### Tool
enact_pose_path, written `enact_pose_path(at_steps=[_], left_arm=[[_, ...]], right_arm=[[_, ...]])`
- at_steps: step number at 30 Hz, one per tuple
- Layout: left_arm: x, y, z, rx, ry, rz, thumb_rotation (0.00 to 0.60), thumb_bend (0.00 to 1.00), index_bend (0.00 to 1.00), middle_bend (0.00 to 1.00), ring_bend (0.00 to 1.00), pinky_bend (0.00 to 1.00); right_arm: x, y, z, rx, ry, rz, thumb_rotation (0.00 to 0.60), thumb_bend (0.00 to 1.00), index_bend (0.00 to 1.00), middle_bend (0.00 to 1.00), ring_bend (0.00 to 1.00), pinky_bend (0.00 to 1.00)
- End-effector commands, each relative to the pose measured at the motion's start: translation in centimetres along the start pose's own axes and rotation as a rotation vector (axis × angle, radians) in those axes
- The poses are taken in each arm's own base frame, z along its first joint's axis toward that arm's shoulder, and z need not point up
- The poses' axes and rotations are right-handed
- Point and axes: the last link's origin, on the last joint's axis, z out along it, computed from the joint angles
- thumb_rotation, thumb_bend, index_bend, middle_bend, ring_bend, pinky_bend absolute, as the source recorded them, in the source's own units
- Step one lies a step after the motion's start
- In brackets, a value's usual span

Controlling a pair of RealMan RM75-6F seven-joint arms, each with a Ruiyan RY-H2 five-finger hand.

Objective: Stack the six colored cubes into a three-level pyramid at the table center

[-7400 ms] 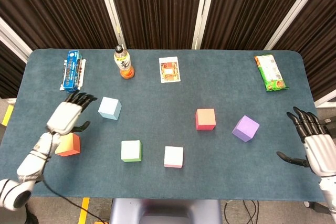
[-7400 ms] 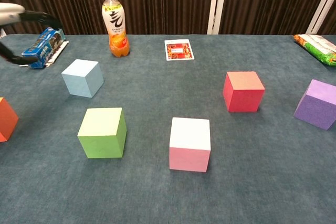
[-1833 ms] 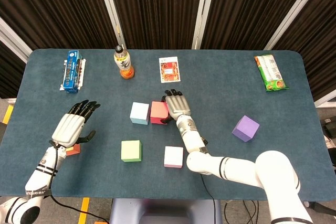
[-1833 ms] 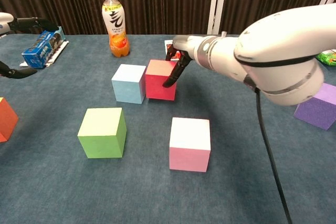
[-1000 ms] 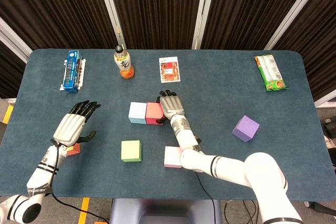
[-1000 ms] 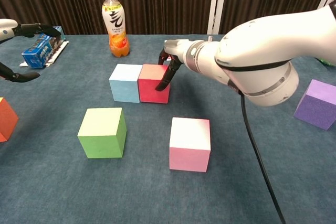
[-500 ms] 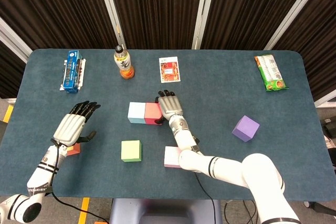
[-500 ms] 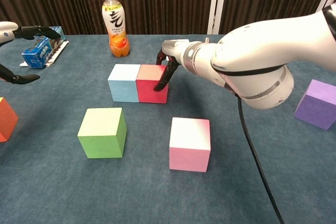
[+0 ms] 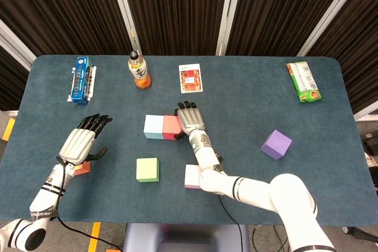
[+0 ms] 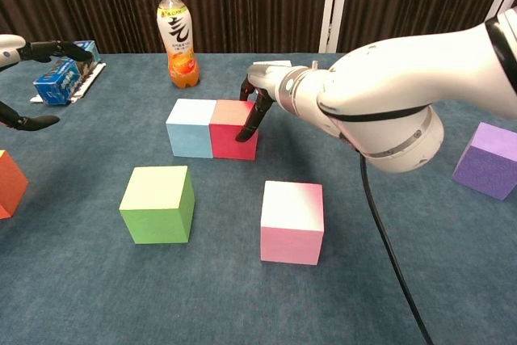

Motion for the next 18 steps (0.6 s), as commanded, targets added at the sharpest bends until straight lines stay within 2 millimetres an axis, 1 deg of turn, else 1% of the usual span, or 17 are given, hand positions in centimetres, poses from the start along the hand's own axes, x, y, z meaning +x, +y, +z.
enact_pose_path(at_steps=[1,3,4,5,8,14,16,18], left_arm=[[-0.1,0.0,0.0,0.001,-0.001,-0.002,0.6,0.34,0.11,0.06,0.02,0.09],[-0.1,0.0,0.0,0.001,-0.002,-0.002,0.6,0.34,0.11,0.06,0.02,0.09],[-0.1,-0.1,0.0,0.001,-0.002,-0.002,0.6,0.34,0.11,0.06,0.02,0.09],[-0.1,-0.1,0.0,0.0,-0.002,-0.002,0.6,0.34,0.11,0.06,0.02,0.09],[-0.2,-0.1,0.1,0.0,-0.004,-0.004,0.6,0.34,0.11,0.06,0.02,0.09],[-0.1,0.1,0.0,-0.005,-0.005,0.005,0.6,0.34,0.1,0.06,0.02,0.09],[0.1,0.2,0.0,-0.007,-0.001,0.007,0.6,0.34,0.1,0.06,0.01,0.09],[0.2,0.4,0.0,-0.01,0.003,0.009,0.6,0.34,0.1,0.06,0.01,0.09]], right_arm=[[0.0,0.0,0.0,-0.001,-0.001,0.0,0.6,0.38,0.46,0.2,0.07,0.18],[0.0,-0.1,0.0,-0.001,-0.001,0.0,0.6,0.38,0.45,0.2,0.07,0.18],[0.0,-0.1,0.0,-0.001,-0.001,-0.001,0.6,0.38,0.42,0.2,0.07,0.17],[0.0,-0.1,0.0,-0.001,-0.001,-0.002,0.6,0.38,0.37,0.2,0.06,0.16],[-0.1,-0.1,-0.1,0.001,-0.007,-0.004,0.6,0.38,0.27,0.2,0.05,0.15],[-0.2,0.2,-0.4,0.005,-0.016,0.008,0.6,0.38,0.14,0.2,0.02,0.12],[0.1,0.4,-0.7,0.011,-0.014,0.016,0.6,0.38,0.1,0.2,0.02,0.12],[0.5,0.8,-1.2,0.016,-0.01,0.022,0.6,0.38,0.08,0.2,0.01,0.12]])
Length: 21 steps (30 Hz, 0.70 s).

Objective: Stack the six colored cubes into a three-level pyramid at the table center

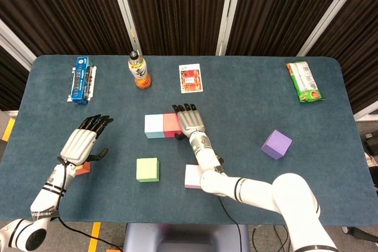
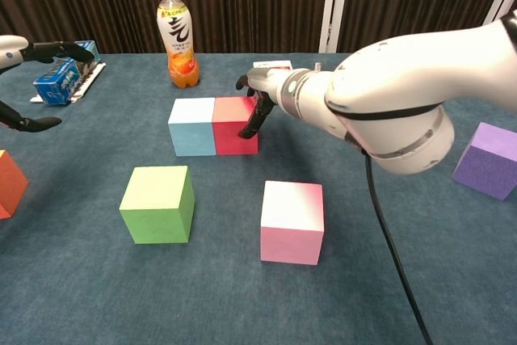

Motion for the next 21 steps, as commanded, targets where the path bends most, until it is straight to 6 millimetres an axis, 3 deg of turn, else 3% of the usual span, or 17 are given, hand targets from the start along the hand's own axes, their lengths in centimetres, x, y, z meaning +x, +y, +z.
enact_pose_path(at_steps=[1,12,21], left_arm=[[0.2,0.1,-0.1,-0.003,0.005,0.003,0.6,0.34,0.1,0.06,0.01,0.09],[0.1,0.4,-0.6,-0.01,0.001,0.009,0.6,0.34,0.1,0.06,0.01,0.09],[-0.2,0.5,-0.6,-0.009,-0.011,0.005,0.6,0.34,0.09,0.05,0.01,0.09]], right_arm=[[0.7,0.9,-0.8,0.004,0.008,0.012,0.6,0.38,0.08,0.19,0.01,0.12],[1.8,5.1,-4.4,0.006,-0.033,0.042,0.6,0.38,0.07,0.19,0.01,0.12],[0.4,5.2,-5.8,0.051,-0.105,0.109,0.6,0.38,0.1,0.22,0.01,0.12]])
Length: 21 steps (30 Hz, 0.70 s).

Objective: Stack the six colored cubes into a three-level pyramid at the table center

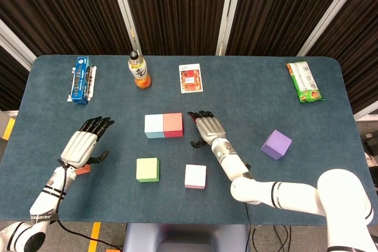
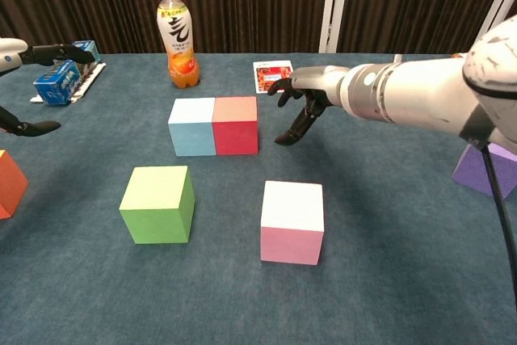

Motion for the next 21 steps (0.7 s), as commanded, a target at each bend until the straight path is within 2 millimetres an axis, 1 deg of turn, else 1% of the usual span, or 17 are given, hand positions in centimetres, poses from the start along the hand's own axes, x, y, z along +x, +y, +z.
enact_pose_path(at_steps=[1,7,13,21], left_arm=[[0.0,0.0,0.0,0.0,0.002,0.001,0.6,0.34,0.09,0.05,0.01,0.09],[0.2,-0.3,-0.1,0.007,0.005,0.001,0.6,0.34,0.09,0.05,0.01,0.09],[0.2,-0.4,-0.2,0.008,0.003,-0.001,0.6,0.34,0.09,0.05,0.01,0.09],[0.1,-0.4,-0.4,0.003,0.002,0.002,0.6,0.34,0.09,0.05,0.01,0.09]], right_arm=[[-0.6,-0.2,-0.2,0.019,-0.021,0.021,0.6,0.38,0.09,0.22,0.01,0.12],[-1.3,-0.8,-0.4,0.047,-0.042,0.073,0.6,0.38,0.09,0.22,0.01,0.12],[-2.0,-1.6,-0.7,0.075,-0.059,0.083,0.6,0.38,0.09,0.22,0.01,0.12],[-2.6,-2.0,-1.3,0.088,-0.071,0.09,0.6,0.38,0.08,0.22,0.01,0.12]])
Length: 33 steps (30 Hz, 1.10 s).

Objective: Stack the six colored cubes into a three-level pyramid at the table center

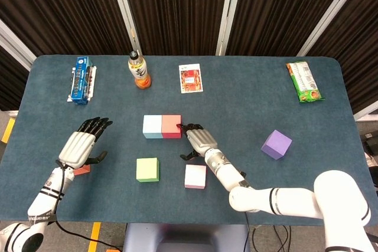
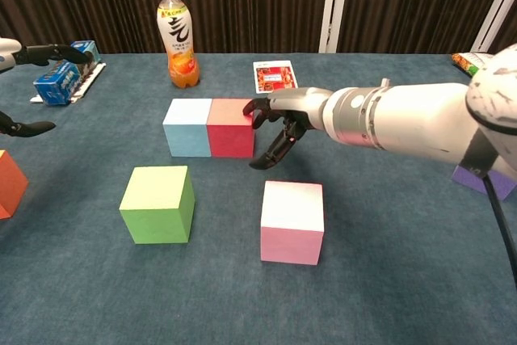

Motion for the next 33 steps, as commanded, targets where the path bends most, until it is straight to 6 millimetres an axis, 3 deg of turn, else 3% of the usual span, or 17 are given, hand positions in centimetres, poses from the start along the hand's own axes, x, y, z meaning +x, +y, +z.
enact_pose_path(at_steps=[1,7,11,18,22,26,33], left_arm=[[0.0,0.0,0.0,-0.001,0.001,-0.001,0.6,0.34,0.09,0.05,0.01,0.09],[0.1,-0.3,0.0,0.003,-0.001,0.002,0.6,0.34,0.09,0.05,0.01,0.09],[0.4,-0.8,-0.3,0.018,-0.005,-0.009,0.6,0.34,0.1,0.05,0.01,0.09],[1.2,-2.4,-1.9,0.048,-0.036,-0.04,0.6,0.34,0.1,0.06,0.01,0.09],[0.9,-3.0,-2.8,0.07,-0.057,-0.04,0.6,0.34,0.1,0.07,0.01,0.09],[0.5,-2.9,-3.4,0.083,-0.059,-0.043,0.6,0.34,0.1,0.07,0.01,0.09],[0.4,-2.2,-3.7,0.084,-0.03,-0.041,0.6,0.34,0.1,0.06,0.01,0.09]], right_arm=[[-0.1,0.0,-0.1,0.003,0.0,0.0,0.6,0.38,0.08,0.22,0.01,0.12],[0.6,0.4,-0.8,-0.002,0.028,-0.01,0.6,0.38,0.08,0.22,0.01,0.12],[2.4,1.6,-2.4,-0.003,0.08,-0.03,0.6,0.38,0.08,0.22,0.01,0.12],[7.3,4.4,-7.9,0.017,0.235,-0.066,0.6,0.38,0.09,0.22,0.01,0.12],[8.5,5.7,-10.8,0.027,0.251,-0.085,0.6,0.38,0.12,0.22,0.01,0.12],[7.3,6.9,-13.1,0.044,0.185,-0.122,0.6,0.38,0.13,0.22,0.01,0.12],[2.3,8.0,-14.9,0.076,0.027,-0.156,0.6,0.34,0.13,0.22,0.01,0.12]])
